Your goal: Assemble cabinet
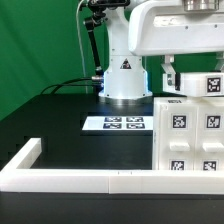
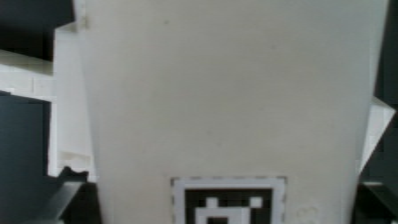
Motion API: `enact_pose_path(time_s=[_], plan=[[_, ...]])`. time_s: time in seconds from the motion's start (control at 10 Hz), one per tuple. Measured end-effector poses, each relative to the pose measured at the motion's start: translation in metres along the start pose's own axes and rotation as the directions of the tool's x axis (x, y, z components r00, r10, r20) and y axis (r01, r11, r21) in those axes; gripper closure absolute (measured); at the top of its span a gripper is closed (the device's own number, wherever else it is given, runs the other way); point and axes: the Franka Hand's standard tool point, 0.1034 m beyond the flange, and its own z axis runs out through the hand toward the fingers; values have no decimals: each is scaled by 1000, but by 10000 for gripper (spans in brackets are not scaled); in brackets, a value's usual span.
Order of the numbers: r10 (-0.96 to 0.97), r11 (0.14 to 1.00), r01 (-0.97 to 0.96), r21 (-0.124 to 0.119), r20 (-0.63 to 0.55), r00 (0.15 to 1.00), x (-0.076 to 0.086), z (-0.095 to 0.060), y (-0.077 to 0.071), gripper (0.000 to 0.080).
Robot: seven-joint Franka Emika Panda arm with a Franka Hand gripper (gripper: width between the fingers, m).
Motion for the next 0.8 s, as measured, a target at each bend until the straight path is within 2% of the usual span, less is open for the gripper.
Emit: enact_pose_path(time_s=[0.5,0.8], plan=[[58,998,-58,0,0,998,0,0,0,238],[244,970,-244,4,1,970,0,0,-1,238]])
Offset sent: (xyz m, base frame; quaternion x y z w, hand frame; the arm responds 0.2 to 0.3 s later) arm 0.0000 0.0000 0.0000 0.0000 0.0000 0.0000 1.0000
